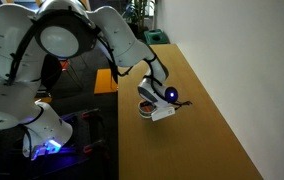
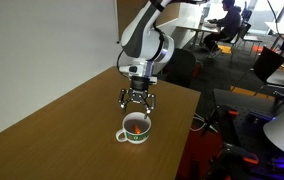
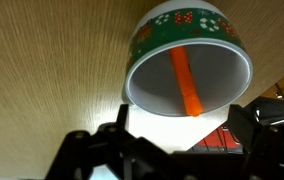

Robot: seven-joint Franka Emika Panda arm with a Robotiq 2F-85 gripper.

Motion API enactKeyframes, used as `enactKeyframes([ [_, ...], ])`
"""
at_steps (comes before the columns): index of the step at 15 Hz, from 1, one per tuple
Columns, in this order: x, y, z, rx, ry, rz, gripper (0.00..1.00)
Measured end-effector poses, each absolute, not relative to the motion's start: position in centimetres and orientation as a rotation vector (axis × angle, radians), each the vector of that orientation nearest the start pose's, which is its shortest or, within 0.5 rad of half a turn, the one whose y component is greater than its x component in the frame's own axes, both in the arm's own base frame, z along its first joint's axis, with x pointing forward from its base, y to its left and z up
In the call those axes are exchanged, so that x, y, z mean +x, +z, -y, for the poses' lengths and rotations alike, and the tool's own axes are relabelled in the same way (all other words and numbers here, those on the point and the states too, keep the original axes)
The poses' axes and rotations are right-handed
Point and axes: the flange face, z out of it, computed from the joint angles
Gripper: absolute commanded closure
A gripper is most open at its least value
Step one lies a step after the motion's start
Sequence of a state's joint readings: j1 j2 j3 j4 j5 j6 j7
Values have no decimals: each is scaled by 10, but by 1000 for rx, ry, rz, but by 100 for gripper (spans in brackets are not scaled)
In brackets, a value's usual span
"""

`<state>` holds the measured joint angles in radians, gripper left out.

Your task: Remove the marker from the mug cup and place it on the table

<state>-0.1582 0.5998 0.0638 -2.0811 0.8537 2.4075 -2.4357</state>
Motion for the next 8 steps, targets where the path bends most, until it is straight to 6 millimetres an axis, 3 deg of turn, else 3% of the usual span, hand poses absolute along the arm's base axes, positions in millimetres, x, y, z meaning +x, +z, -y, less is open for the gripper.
enactKeyframes([
  [5,548,116,51,2223,691,-2633,0],
  [8,549,117,54,2123,680,-2714,21],
])
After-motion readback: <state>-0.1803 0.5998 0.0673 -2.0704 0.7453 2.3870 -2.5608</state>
